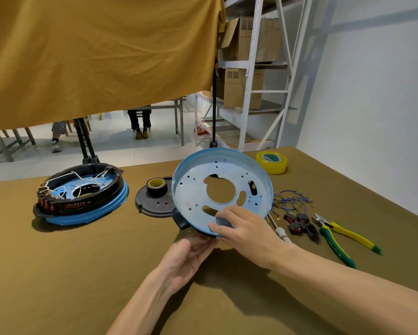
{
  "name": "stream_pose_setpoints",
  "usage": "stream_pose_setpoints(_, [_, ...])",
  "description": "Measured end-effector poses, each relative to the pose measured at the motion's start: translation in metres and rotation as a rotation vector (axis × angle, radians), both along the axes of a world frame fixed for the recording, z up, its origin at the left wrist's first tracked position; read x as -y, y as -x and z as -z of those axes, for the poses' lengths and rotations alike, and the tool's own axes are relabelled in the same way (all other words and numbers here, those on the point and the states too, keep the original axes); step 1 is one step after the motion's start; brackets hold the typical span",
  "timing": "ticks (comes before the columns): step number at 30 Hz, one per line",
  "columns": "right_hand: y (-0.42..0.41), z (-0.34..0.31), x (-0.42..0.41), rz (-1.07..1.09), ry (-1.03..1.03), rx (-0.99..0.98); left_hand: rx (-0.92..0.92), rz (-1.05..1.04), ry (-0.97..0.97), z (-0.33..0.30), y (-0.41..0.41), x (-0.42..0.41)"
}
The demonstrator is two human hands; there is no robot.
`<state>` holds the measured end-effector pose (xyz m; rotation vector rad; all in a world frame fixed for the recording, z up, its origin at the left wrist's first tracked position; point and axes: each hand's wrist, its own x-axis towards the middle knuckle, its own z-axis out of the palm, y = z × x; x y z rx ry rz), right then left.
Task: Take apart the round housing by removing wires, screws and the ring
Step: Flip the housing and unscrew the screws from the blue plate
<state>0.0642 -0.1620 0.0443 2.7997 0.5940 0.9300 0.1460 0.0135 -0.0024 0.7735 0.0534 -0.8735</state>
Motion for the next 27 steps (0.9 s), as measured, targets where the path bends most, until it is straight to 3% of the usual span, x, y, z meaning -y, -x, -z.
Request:
stream_pose_setpoints(17, [-0.004,-0.015,0.015,-0.053,-0.156,-0.146,0.195,0.019,-0.079,0.002,0.004,0.003])
stream_pose_setpoints(22, [0.007,-0.026,0.048,0.059,-0.170,-0.087,0.776,0.028,-0.468,0.005,0.001,0.017])
stream_pose_setpoints(27, [0.020,-0.038,0.087,0.261,-0.390,-0.005,1.201,0.022,-0.721,0.009,-0.006,0.060])
